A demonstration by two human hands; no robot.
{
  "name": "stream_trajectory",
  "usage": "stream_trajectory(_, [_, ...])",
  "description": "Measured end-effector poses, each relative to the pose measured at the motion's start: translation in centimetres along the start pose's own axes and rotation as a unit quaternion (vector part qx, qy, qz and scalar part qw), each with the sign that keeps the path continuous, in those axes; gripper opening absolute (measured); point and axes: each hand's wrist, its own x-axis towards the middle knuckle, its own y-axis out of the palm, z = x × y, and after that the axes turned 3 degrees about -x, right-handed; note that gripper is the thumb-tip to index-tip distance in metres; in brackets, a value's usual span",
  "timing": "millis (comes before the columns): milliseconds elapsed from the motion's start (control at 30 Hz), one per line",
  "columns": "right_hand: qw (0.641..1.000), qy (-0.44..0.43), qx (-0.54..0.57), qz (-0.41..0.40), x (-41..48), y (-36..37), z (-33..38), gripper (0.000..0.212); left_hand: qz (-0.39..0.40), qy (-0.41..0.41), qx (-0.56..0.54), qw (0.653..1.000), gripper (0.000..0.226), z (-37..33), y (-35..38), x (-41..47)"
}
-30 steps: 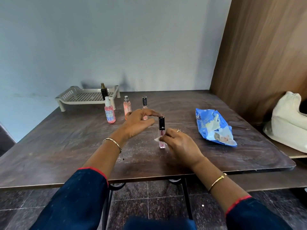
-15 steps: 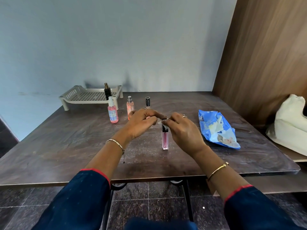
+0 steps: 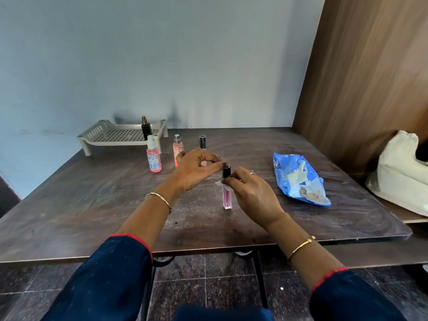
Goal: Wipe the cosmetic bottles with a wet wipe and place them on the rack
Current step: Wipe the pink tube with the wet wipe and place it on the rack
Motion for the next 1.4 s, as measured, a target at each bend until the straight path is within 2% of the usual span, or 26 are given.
stream_trajectory(100, [1.000, -0.009, -0.007, 0.000, -0.6, 0.0, -0.3, 0.021, 0.004, 0.008, 0.006, 1.000, 0.025, 0.2, 0.0, 0.1])
stream_trajectory(300, [1.000, 0.014, -0.008, -0.002, -1.7, 0.3, -1.2, 0.025, 0.006, 0.015, 0.012, 1.000, 0.006, -0.5, 0.1, -0.1])
stream_trajectory(367, [0.999, 0.035, -0.013, -0.008, -1.9, 0.6, -1.8, 0.021, 0.001, 0.004, 0.010, 1.000, 0.007, -0.3, 0.0, -0.2])
stream_trajectory(500, [0.992, 0.088, 0.019, -0.091, -1.3, 0.4, -1.8, 0.012, 0.007, -0.006, -0.005, 1.000, 0.020, -0.4, -0.1, -0.6])
stream_trajectory(600, [0.990, 0.075, 0.017, -0.120, -0.2, 0.0, -0.7, 0.016, 0.003, -0.013, -0.008, 1.000, 0.022, -0.5, 0.2, -0.8])
stream_trajectory(733, [0.992, 0.065, 0.005, -0.104, 0.1, 0.4, -0.2, 0.021, -0.005, -0.020, -0.038, 0.999, 0.023, -0.6, 0.3, -0.9])
stream_trajectory(867, [0.999, 0.001, -0.019, -0.026, -1.8, 0.7, 0.2, 0.021, 0.000, -0.023, -0.069, 0.997, 0.019, -0.4, 0.4, -1.0])
stream_trajectory(967, [0.999, -0.018, -0.032, 0.023, -2.4, 0.7, 0.3, 0.012, -0.008, -0.022, -0.057, 0.998, 0.034, -0.1, 0.5, -0.7])
stream_trajectory(1033, [0.999, -0.018, -0.028, 0.022, -2.0, 0.6, 0.2, 0.012, -0.014, -0.023, -0.044, 0.999, 0.034, 0.1, 0.5, -0.5])
stream_trajectory(1133, [1.000, -0.003, -0.014, -0.018, -0.3, 0.2, 0.1, 0.024, -0.015, -0.022, -0.035, 0.999, 0.034, 0.0, 0.5, -0.5])
stream_trajectory(1300, [0.997, 0.018, -0.029, -0.065, 1.0, 0.1, -0.1, 0.017, -0.007, -0.016, -0.036, 0.999, 0.033, -0.1, 0.4, -0.6])
stream_trajectory(1400, [0.998, 0.004, -0.035, -0.057, -0.4, 0.5, -0.4, 0.020, -0.007, -0.006, -0.069, 0.998, 0.021, 0.0, 0.6, -0.7])
